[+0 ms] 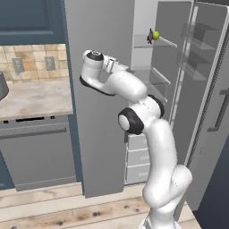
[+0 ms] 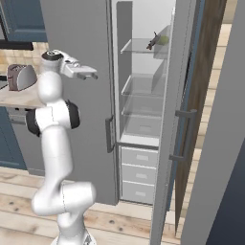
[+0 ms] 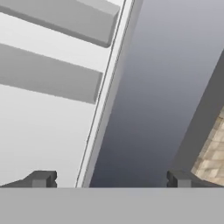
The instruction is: Pick up the frozen fish from the freezer, place it on any shelf in the fridge, and close the fridge and freezer doors when done.
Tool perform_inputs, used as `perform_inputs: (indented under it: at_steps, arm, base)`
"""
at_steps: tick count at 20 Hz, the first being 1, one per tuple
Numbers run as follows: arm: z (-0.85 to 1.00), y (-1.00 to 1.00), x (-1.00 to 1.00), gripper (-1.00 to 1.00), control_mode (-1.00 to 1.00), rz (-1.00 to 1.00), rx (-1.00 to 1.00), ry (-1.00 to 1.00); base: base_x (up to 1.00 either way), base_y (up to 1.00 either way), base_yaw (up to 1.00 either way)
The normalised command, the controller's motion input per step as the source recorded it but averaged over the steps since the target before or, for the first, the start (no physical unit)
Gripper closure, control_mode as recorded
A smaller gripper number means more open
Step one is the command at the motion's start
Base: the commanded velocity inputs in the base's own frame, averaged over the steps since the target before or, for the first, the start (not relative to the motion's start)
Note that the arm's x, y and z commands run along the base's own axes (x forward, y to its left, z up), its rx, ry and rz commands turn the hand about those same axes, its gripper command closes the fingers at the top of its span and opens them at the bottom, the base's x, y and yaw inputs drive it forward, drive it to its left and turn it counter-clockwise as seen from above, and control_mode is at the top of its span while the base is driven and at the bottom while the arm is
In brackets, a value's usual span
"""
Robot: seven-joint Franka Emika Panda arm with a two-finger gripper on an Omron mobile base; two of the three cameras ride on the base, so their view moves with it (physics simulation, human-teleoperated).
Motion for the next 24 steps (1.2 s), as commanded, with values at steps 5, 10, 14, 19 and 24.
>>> perform_inputs:
  at_steps: [5,10,14,19,24]
  arm:
    - [-0.4,0.02,-1.0,-1.0,-1.0,0.0,0.04,0.0]
    - [-0.51,0.04,-1.0,-1.0,-1.0,0.0,0.03,0.0]
    - [-0.41,0.01,-1.0,-1.0,-1.0,0.0,0.06,0.0]
    - [-0.08,-0.04,-1.0,-1.0,-1.0,0.04,0.13,0.0]
    - [0.1,-0.48,-1.0,-1.0,-1.0,0.12,0.22,-0.05]
  base:
    - [0.0,0.0,0.0]
    - [0.0,0.0,0.0]
    - [0.0,0.0,0.0]
    - [0.0,0.0,0.0]
    - [0.0,0.0,0.0]
